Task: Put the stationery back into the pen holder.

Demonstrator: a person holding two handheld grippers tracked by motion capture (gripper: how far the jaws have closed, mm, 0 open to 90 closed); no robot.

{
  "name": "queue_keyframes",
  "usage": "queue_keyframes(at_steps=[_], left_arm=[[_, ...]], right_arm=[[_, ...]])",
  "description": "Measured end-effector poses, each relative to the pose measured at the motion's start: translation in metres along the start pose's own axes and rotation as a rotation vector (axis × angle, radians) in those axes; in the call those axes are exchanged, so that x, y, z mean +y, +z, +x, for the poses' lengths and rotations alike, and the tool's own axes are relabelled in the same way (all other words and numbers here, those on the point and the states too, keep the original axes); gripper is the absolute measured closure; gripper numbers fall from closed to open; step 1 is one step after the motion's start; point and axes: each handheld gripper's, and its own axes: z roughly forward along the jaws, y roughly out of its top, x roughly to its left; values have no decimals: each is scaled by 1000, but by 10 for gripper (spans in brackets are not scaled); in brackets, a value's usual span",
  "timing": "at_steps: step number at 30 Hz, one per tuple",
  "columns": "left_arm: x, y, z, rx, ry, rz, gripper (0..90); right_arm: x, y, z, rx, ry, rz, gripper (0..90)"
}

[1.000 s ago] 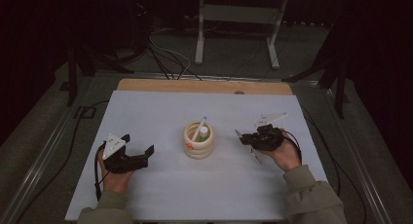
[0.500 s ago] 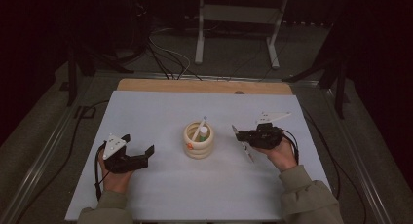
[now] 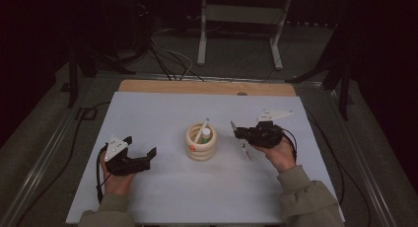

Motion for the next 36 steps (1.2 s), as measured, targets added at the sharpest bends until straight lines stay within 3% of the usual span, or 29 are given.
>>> queue_keyframes(at_steps=[36], left_arm=[[-1,1,1,0,-6,2,4]], right_arm=[[42,7,12,-14,-18,-76,810]])
